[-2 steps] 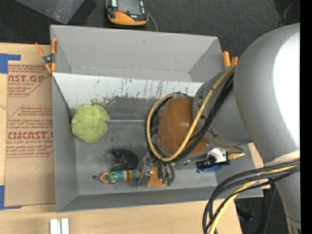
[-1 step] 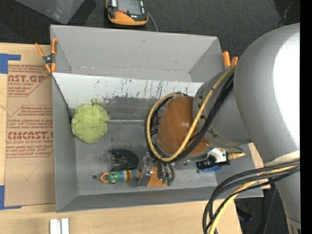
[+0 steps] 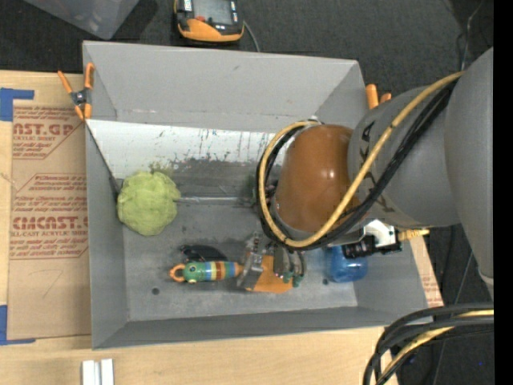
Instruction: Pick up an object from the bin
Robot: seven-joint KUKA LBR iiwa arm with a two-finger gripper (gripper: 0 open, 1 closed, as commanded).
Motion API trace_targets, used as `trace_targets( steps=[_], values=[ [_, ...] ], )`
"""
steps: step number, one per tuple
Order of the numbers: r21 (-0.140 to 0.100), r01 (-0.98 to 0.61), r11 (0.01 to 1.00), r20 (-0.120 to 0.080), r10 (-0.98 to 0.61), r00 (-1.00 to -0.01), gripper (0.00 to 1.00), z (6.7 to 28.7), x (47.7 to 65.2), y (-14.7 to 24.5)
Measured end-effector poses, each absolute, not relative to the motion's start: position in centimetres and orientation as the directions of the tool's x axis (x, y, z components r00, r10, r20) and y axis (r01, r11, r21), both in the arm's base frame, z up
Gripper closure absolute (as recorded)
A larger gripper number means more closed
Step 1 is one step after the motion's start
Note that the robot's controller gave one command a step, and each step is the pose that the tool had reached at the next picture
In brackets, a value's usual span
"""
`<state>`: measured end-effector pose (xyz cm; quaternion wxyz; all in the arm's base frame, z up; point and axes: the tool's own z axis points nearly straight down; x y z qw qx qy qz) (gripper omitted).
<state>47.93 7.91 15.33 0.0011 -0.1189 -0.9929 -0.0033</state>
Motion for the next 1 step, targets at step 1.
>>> trace_targets(
  steps=[1],
  values=[
    [0.000, 0.236, 0.972, 0.015, 0.236, -0.972, 1.00, 14.14, 47.55, 7.83]
  ],
)
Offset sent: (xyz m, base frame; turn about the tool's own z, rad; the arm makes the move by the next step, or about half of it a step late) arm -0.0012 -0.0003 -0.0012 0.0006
